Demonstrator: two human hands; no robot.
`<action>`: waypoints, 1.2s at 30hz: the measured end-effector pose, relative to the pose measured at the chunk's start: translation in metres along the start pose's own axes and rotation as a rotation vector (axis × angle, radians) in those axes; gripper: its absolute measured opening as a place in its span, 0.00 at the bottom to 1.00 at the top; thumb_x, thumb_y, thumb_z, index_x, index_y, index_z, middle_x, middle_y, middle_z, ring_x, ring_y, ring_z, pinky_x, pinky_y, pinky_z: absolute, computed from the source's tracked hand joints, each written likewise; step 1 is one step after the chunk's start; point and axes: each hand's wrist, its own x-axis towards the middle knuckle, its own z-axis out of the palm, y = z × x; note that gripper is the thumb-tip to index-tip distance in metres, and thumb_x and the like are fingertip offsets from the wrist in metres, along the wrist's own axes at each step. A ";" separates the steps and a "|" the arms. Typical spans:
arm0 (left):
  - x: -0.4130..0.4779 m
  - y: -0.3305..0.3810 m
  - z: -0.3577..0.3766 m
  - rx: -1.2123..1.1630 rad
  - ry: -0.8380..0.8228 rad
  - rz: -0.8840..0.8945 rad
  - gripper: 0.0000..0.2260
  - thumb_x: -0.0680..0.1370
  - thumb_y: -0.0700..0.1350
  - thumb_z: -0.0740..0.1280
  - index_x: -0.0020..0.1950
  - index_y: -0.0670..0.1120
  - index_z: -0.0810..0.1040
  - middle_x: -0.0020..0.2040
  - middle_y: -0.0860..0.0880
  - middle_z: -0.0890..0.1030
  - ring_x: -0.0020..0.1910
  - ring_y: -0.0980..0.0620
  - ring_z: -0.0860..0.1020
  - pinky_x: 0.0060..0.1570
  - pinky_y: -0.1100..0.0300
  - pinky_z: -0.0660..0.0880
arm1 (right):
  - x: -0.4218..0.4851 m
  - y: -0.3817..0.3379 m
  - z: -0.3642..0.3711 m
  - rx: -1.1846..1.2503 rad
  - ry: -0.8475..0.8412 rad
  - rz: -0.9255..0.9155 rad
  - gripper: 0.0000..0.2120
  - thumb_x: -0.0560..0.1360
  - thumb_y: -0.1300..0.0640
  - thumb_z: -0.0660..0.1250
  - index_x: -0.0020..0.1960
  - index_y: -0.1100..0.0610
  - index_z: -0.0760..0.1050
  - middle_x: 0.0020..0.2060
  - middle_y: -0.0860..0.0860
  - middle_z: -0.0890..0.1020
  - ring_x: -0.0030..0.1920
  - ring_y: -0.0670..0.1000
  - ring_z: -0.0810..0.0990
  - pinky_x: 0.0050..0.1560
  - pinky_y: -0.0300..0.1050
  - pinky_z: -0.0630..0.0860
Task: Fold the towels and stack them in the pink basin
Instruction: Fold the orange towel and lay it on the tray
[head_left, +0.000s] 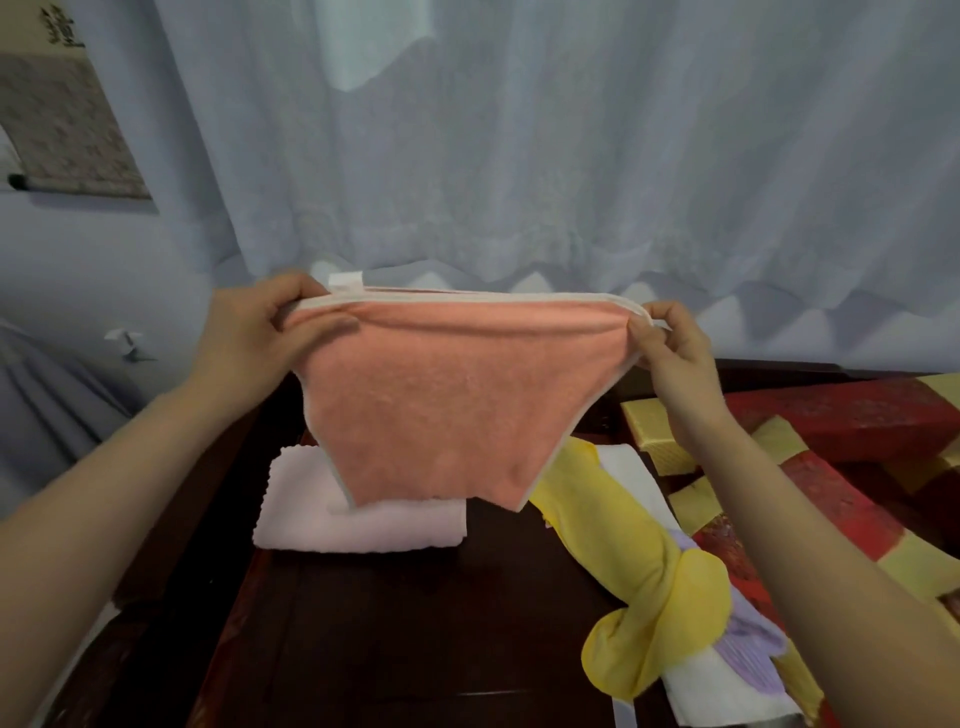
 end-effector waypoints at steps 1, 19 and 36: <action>-0.002 0.001 -0.004 0.007 -0.011 -0.003 0.07 0.70 0.61 0.67 0.43 0.61 0.73 0.39 0.70 0.77 0.35 0.70 0.73 0.37 0.74 0.66 | -0.004 -0.001 0.000 0.019 0.006 -0.020 0.04 0.80 0.56 0.61 0.47 0.53 0.72 0.37 0.46 0.76 0.41 0.45 0.73 0.48 0.46 0.72; -0.285 -0.082 0.080 -0.433 -0.885 -0.782 0.11 0.74 0.55 0.67 0.43 0.48 0.78 0.38 0.45 0.76 0.37 0.53 0.74 0.38 0.61 0.67 | -0.206 0.195 0.000 0.048 -0.437 0.701 0.05 0.76 0.63 0.65 0.48 0.57 0.79 0.37 0.52 0.85 0.41 0.51 0.83 0.40 0.42 0.78; -0.248 -0.139 0.183 -0.310 -0.392 -1.046 0.04 0.69 0.45 0.77 0.39 0.50 0.83 0.53 0.54 0.77 0.47 0.63 0.75 0.41 0.70 0.70 | -0.129 0.291 0.083 -0.325 -0.477 0.526 0.08 0.74 0.61 0.70 0.43 0.49 0.82 0.47 0.41 0.77 0.52 0.43 0.74 0.49 0.37 0.69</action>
